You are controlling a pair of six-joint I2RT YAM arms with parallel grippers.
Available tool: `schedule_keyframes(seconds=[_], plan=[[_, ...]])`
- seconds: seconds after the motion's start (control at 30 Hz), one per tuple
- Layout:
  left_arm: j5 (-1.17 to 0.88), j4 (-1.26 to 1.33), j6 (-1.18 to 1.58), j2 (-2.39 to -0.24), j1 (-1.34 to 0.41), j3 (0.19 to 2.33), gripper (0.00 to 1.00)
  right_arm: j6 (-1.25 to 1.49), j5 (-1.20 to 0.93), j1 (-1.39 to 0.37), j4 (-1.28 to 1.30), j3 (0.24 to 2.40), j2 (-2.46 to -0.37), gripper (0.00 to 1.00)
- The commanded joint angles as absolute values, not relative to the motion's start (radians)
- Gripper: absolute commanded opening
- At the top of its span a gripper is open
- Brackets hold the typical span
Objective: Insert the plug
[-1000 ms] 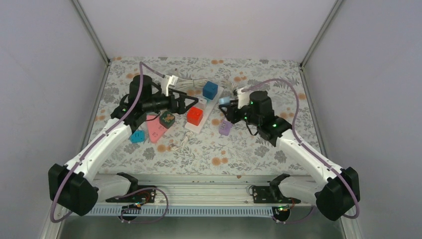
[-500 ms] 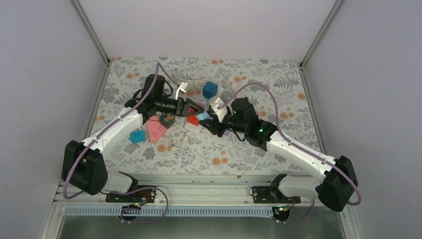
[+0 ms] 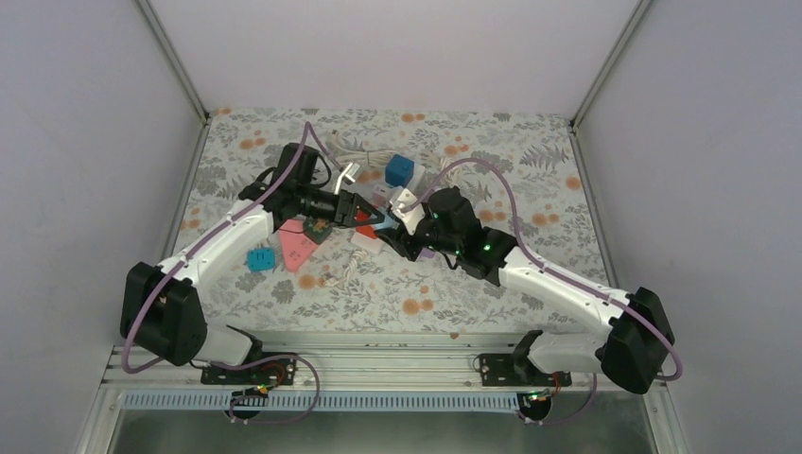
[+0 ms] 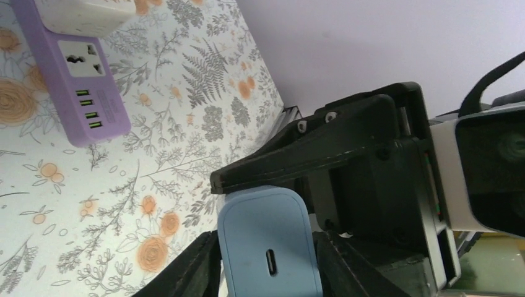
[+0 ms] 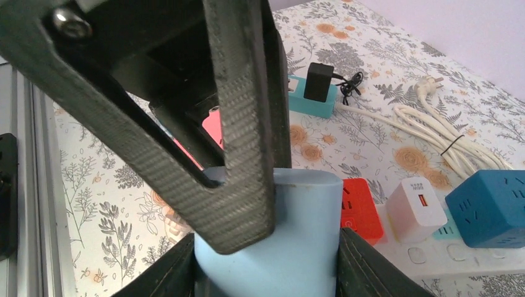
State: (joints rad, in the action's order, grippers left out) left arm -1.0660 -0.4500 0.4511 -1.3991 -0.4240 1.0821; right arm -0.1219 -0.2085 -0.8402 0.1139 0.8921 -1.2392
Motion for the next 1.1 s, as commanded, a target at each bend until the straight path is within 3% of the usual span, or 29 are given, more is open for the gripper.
schedule_keyframes(seconds=[0.0,0.17,0.2,0.27,0.37,0.47,0.6,0.7,0.83,1.07], plan=[[-1.022,-0.519,0.421,-1.417,-0.435,1.124,0.38,-0.15,-0.155,-0.868,0.104,0.923,-1.254,0.31],[-0.963,-0.615,0.353,-1.435,-0.447,1.192,0.29,-0.142,-0.127,-0.88,0.112,0.931,-1.264,0.32],[-0.951,-0.624,0.336,-1.432,-0.45,1.201,0.27,-0.134,-0.123,-0.88,0.123,0.937,-1.267,0.36],[-0.888,-0.66,0.278,-1.425,-0.452,1.232,0.22,-0.106,-0.118,-0.88,0.166,0.962,-1.272,0.56],[-0.704,-0.73,0.174,-1.395,-0.451,1.277,0.19,-0.067,-0.098,-0.879,0.191,0.961,-1.216,0.76],[-0.444,-0.721,0.104,-1.317,-0.455,1.264,0.19,-0.02,-0.08,-0.879,0.161,0.909,-1.12,0.85],[-0.153,-0.691,-0.04,-1.237,-0.457,1.208,0.16,0.064,-0.028,-0.879,0.097,0.817,-1.003,0.85],[-0.018,-0.58,-0.232,-1.17,-0.457,1.062,0.06,0.109,0.001,-0.88,0.052,0.753,-0.951,0.86],[0.181,-0.481,-0.386,-1.154,-0.451,0.892,0.02,0.137,0.003,-0.88,0.053,0.724,-0.943,0.86],[0.24,-0.508,-0.408,-1.128,-0.427,0.809,0.02,0.128,-0.048,-0.879,0.076,0.736,-0.974,0.85]])
